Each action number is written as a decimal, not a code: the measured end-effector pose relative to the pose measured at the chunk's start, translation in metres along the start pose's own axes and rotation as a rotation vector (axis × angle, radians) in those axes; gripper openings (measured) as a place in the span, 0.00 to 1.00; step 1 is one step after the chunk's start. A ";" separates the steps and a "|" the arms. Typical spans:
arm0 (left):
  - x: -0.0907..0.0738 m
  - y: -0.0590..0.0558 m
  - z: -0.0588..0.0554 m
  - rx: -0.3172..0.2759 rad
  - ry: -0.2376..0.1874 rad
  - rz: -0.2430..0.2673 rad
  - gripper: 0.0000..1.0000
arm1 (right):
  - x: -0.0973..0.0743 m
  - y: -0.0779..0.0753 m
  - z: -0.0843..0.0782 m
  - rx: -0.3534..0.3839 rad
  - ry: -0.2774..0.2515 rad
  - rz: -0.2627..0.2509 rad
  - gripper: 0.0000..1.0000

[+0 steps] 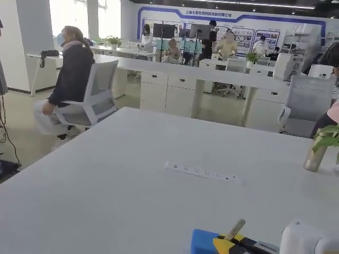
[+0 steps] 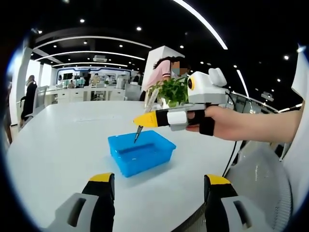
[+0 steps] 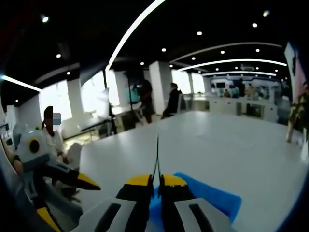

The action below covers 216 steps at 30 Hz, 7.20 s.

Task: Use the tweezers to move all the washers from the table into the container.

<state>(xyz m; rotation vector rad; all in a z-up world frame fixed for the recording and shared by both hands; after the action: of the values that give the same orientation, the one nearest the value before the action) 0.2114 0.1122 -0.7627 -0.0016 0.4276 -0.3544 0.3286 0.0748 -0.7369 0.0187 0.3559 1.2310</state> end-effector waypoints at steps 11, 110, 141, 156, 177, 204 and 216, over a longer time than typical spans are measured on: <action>-0.003 -0.002 -0.004 0.072 0.013 -0.024 0.64 | -0.027 0.023 -0.003 -0.020 0.001 0.008 0.03; 0.019 -0.065 0.028 0.751 0.296 -0.526 0.00 | -0.065 0.061 -0.099 -0.337 0.645 0.431 0.02; 0.036 -0.050 -0.008 0.854 0.442 -0.530 0.00 | -0.051 0.061 -0.126 -0.323 0.642 0.410 0.04; 0.037 -0.039 -0.026 0.871 0.512 -0.532 0.00 | -0.071 0.064 -0.106 -0.105 0.429 0.294 0.25; 0.044 -0.029 -0.052 0.904 0.616 -0.528 0.00 | -0.178 0.049 -0.016 -0.022 -0.043 -0.178 0.87; 0.039 -0.025 -0.065 0.948 0.692 -0.524 0.00 | -0.167 0.047 -0.037 0.028 0.006 -0.169 0.92; 0.039 -0.021 -0.073 1.005 0.733 -0.515 0.00 | -0.166 0.047 -0.044 0.050 0.022 -0.178 0.93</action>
<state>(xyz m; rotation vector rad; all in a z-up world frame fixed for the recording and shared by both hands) 0.2083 0.0846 -0.8433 1.0409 0.9355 -1.0604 0.2261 -0.0702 -0.7269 0.0158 0.3993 1.0470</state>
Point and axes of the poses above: the centre of the closed fingertips' face, and the gripper's own axes: x roughly forward along the fingers, y roughly to its left, z roughly out of its top, the point moved 1 cm from there along -x, roughly backward along the fingers, and after that the axes turned 15 degrees about z, right-handed, at the moved point
